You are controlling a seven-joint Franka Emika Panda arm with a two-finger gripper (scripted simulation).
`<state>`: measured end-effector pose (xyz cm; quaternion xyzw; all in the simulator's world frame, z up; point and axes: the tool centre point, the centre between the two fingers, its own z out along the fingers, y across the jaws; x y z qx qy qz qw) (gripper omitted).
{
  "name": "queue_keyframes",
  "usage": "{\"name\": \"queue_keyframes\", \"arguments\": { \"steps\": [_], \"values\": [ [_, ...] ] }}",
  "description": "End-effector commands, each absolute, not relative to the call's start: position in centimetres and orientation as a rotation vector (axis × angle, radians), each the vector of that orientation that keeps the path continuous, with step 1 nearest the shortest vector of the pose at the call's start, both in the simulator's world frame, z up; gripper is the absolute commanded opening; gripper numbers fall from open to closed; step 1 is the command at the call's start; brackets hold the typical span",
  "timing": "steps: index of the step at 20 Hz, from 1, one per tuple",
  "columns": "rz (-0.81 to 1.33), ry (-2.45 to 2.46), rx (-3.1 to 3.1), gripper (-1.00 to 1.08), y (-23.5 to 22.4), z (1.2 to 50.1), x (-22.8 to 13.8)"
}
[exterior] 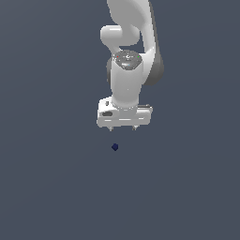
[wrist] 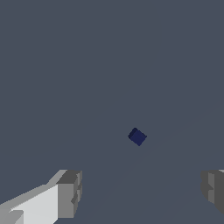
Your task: Pick up the object and move it to a goal position.
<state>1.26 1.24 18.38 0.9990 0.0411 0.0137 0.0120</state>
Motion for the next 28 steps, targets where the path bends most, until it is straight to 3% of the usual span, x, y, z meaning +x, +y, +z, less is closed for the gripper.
{"name": "queue_keyframes", "arguments": {
  "steps": [1,17,28],
  "values": [
    [0.043,0.128,3.115,1.00,1.2,18.4,1.3],
    [0.093,0.099,3.140,1.00,1.5,19.7,2.0],
    [0.068,-0.131,3.151,1.00,0.7,16.6,2.1]
  ]
}}
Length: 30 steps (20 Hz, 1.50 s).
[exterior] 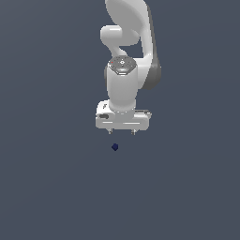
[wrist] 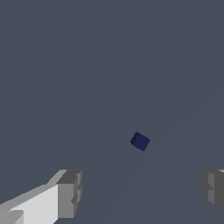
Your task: Pick up the object and move it to a goal position.
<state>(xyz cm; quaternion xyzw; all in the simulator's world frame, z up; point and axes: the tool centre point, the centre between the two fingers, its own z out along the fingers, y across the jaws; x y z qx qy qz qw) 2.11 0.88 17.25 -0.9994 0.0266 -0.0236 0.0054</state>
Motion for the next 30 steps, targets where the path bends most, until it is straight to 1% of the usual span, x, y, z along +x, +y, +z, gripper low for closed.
{"name": "queue_keyframes", "arguments": {
  "steps": [1,10,15,22,30],
  "values": [
    [-0.064,0.167,-3.123,1.00,0.6,16.1,2.1],
    [-0.023,0.576,-3.074,1.00,-1.0,10.5,2.0],
    [-0.009,0.747,-3.044,1.00,-1.8,8.2,1.7],
    [-0.001,0.870,-3.018,1.00,-2.4,6.5,1.5],
    [0.001,0.875,-3.017,1.00,-2.5,5.8,1.5]
  ]
}}
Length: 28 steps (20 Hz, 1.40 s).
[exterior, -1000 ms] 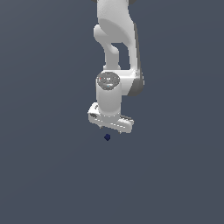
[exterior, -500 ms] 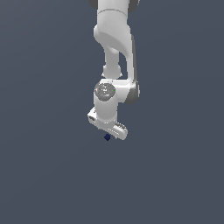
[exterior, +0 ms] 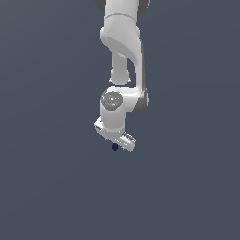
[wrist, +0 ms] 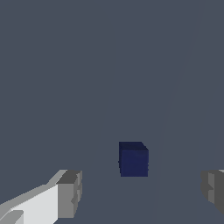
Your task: Pick up the object and move it to a goal position.
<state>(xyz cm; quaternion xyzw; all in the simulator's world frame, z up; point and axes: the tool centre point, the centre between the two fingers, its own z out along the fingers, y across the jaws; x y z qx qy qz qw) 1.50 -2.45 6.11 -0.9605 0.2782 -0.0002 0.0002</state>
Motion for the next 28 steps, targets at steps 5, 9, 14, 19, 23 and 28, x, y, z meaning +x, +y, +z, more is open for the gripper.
{"name": "queue_keyframes", "arguments": {
  "steps": [5,9,14,19,23,28],
  "values": [
    [0.000,0.879,-3.016,1.00,-2.5,3.4,1.4],
    [0.000,0.881,-3.015,1.00,-2.5,1.7,1.4],
    [0.000,0.882,-3.015,-1.00,-2.5,1.3,1.5],
    [0.000,0.882,-3.015,-1.00,-2.5,1.3,1.5],
    [0.000,0.882,-3.015,-1.00,-2.5,1.3,1.5],
    [0.000,0.882,-3.015,-1.00,-2.7,1.7,1.3]
  ]
}}
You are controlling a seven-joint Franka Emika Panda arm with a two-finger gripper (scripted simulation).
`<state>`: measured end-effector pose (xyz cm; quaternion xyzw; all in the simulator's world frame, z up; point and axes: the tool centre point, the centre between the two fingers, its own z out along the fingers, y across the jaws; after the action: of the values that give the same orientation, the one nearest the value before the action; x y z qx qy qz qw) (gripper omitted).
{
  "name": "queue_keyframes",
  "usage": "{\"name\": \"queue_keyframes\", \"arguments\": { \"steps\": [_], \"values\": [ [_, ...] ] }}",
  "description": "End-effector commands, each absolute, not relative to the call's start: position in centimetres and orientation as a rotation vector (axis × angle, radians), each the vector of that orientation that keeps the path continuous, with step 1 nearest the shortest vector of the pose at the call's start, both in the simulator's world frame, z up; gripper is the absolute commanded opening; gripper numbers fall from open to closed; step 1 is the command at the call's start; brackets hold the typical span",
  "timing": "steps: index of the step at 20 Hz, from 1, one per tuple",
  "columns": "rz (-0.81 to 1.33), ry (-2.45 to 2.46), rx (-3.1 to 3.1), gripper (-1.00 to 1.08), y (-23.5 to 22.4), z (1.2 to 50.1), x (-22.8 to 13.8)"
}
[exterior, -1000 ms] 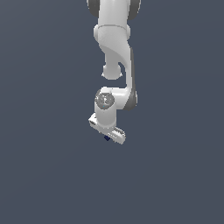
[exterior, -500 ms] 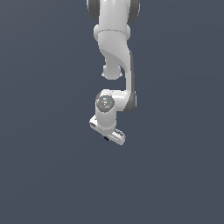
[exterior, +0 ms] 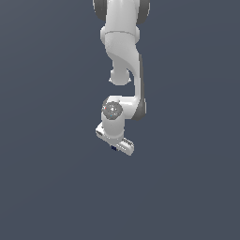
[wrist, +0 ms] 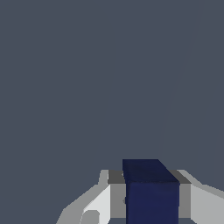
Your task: Pick up the object and move it to a goal position.
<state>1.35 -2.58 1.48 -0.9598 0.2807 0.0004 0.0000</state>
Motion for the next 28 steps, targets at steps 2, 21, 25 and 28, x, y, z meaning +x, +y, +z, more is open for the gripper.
{"name": "queue_keyframes", "arguments": {
  "steps": [2,21,25,28],
  "values": [
    [0.000,0.882,-3.015,-1.00,-2.9,2.1,1.1],
    [0.002,0.883,-3.012,-1.00,-10.3,15.2,-4.2],
    [0.002,0.883,-3.012,-1.00,-12.5,19.1,-5.7],
    [0.002,0.884,-3.012,-1.00,-14.0,21.7,-6.7]
  ]
}}
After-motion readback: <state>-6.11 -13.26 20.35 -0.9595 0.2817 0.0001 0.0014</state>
